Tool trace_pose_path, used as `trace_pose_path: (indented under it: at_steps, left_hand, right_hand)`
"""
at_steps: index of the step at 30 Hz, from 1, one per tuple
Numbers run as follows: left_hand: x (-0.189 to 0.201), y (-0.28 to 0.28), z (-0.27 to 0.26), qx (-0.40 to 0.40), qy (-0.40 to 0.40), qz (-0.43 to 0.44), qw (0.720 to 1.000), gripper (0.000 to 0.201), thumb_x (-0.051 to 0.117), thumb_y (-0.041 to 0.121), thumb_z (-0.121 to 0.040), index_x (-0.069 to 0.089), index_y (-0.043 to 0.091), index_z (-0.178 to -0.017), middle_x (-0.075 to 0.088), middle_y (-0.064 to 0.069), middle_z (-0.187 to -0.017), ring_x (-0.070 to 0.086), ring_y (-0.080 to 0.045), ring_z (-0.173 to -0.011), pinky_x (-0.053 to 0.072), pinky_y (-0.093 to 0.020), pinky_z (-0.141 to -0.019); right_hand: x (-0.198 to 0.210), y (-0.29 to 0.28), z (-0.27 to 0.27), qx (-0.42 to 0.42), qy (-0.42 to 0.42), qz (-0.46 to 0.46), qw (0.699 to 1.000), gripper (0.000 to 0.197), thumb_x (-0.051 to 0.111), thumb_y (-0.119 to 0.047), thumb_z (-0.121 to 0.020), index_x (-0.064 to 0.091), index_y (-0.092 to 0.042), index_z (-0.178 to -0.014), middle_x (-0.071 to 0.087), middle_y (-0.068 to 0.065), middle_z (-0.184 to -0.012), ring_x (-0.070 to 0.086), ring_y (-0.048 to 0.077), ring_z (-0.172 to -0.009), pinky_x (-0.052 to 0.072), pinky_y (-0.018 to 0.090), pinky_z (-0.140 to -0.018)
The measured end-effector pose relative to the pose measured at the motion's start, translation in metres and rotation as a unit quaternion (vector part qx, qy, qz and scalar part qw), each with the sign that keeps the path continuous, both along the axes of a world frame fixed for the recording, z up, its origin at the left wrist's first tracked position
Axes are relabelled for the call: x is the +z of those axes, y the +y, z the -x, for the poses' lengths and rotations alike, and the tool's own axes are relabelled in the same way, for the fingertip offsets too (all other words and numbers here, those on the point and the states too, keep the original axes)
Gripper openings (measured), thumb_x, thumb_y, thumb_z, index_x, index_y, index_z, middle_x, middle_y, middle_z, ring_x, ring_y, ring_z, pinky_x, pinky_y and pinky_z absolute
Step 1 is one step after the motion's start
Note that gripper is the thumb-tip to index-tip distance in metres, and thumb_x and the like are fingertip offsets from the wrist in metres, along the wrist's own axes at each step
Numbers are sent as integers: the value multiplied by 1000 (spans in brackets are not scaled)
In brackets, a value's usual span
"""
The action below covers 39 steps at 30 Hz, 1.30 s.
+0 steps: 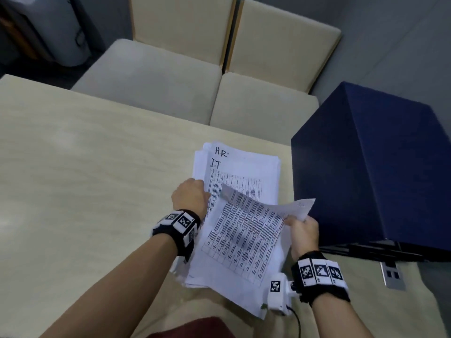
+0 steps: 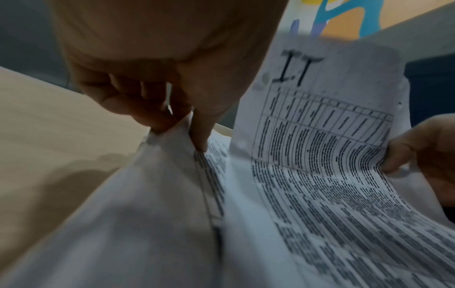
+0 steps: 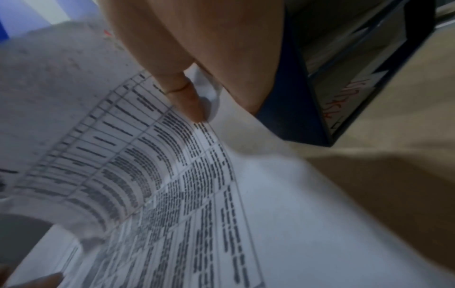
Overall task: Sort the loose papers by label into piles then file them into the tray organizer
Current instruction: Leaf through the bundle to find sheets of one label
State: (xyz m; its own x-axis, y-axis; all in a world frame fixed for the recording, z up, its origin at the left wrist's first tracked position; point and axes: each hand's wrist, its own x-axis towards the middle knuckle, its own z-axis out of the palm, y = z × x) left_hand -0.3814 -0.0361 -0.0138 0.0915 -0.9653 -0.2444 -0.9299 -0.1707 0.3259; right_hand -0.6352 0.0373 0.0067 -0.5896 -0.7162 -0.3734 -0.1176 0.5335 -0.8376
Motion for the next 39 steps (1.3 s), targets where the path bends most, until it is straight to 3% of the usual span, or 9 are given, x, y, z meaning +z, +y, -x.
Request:
trace_pose_path:
  at_steps: [6, 10, 15, 18, 22, 25, 27, 31, 39]
  left_hand:
    - [10, 2, -14, -48, 144, 18, 988, 24, 60, 21, -93, 63, 8, -72, 67, -13, -70, 58, -31, -62, 51, -39, -59]
    - [11, 1, -33, -5, 392, -19, 920, 12, 70, 0, -85, 78, 8, -84, 77, -5, -80, 72, -24, -77, 59, -39, -72]
    - [30, 6, -26, -19, 473, -92, 876, 45, 43, -25, -81, 75, 0, -100, 74, -9, -83, 62, -5, -50, 48, -20, -47]
    - [28, 7, -21, 28, 540, -75, 838, 44, 45, -19, -83, 71, 5, -109, 75, -9, -105, 72, -28, -92, 58, -43, -83]
    - [31, 14, -18, 101, 597, -100, 790, 22, 52, 9, -92, 69, 8, -106, 72, -11, -99, 65, -28, -90, 48, -38, -77]
    - [32, 26, -21, 95, 652, -134, 741, 50, 54, 57, -94, 70, 14, -115, 72, -5, -112, 68, -23, -103, 49, -39, -93]
    - [35, 33, -23, 99, 635, -110, 758, 57, 62, 63, -86, 66, 17, -119, 68, 2, -121, 64, -11, -112, 44, -38, -105]
    - [42, 43, -28, 61, 503, 3, 862, 25, 64, 20, -96, 65, 9, -119, 73, 2, -111, 70, -11, -100, 54, -40, -97]
    - [45, 61, -163, 233, 447, 98, 858, 23, 56, 2, -96, 63, 6, -118, 72, 0, -105, 71, -7, -91, 57, -25, -83]
  right_hand:
    - [9, -9, -8, -17, -92, 56, 994, 27, 57, 15, -85, 68, -9, -85, 72, 10, -91, 68, 24, -83, 53, 31, -74]
    - [12, -15, -4, -32, -145, 64, 987, 24, 58, 15, -83, 69, -6, -84, 75, 8, -81, 71, 22, -73, 54, 30, -69]
    - [11, -17, -9, -15, -137, 77, 987, 25, 60, 15, -84, 72, -6, -89, 76, 5, -79, 73, 16, -78, 57, 22, -71]
    - [10, -22, -11, -30, -123, 83, 988, 28, 63, 13, -82, 70, -7, -101, 75, 12, -93, 71, 30, -94, 55, 37, -87]
    - [22, -31, -9, -43, -191, 130, 972, 47, 63, 11, -90, 51, 0, -135, 74, 18, -110, 72, 31, -102, 57, 43, -94]
    - [36, -37, -8, -24, -197, 167, 966, 28, 60, 2, -97, 62, -5, -125, 72, 18, -119, 72, 28, -108, 57, 43, -96]
    - [47, -42, -11, -23, -175, 192, 966, 16, 60, 0, -98, 69, -9, -108, 74, 16, -115, 73, 22, -100, 60, 34, -88]
    - [60, -52, -30, 25, -198, 196, 960, 14, 62, -3, -98, 70, -8, -109, 75, 11, -112, 72, 22, -103, 59, 33, -90]
    - [28, -43, -109, 119, -163, 111, 973, 16, 53, -18, -105, 68, -16, -100, 72, 6, -103, 66, 15, -91, 53, 23, -82]
